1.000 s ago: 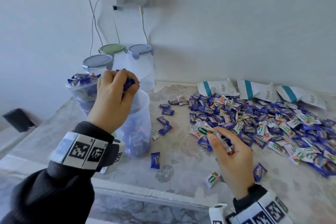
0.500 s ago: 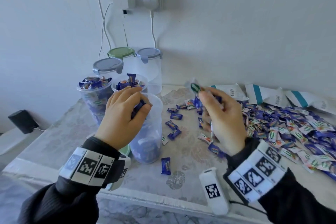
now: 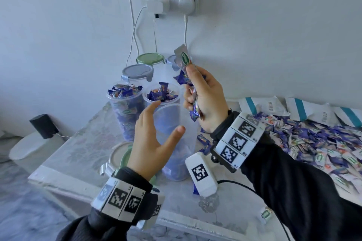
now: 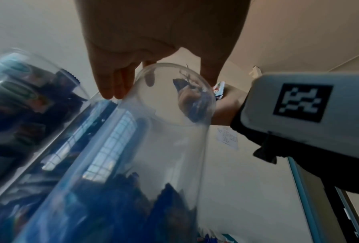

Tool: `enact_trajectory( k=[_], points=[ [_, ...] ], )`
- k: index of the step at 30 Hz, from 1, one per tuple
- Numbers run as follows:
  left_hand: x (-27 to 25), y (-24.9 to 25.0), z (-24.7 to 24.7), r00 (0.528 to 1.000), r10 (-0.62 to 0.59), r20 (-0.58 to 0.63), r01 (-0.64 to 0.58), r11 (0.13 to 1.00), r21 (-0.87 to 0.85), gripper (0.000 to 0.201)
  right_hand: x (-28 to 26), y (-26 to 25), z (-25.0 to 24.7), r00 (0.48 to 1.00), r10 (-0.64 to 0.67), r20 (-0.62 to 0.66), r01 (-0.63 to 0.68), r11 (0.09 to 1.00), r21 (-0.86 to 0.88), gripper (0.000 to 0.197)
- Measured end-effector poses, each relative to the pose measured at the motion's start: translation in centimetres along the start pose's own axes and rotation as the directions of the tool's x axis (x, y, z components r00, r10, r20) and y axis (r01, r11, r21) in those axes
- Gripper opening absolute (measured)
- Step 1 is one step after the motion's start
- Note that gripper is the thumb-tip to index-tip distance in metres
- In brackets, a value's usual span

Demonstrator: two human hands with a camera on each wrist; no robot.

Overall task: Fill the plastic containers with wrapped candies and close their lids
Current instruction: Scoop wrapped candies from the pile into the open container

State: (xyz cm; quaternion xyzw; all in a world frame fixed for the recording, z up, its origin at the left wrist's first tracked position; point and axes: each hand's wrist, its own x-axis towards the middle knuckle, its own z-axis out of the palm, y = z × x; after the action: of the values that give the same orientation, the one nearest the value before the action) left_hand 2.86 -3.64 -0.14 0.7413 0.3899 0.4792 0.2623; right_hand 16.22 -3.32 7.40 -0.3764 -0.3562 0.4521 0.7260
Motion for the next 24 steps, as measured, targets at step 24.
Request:
enact_trajectory(
  k=[24],
  points=[
    [-1.0,-0.6,0.7,0.993,-0.107,0.045,0.113,0.984,-0.139,0.083,1.0,1.6,-0.8,0.872,-0.457,0.174,0.483,0.745,-0.46,0.021]
  ],
)
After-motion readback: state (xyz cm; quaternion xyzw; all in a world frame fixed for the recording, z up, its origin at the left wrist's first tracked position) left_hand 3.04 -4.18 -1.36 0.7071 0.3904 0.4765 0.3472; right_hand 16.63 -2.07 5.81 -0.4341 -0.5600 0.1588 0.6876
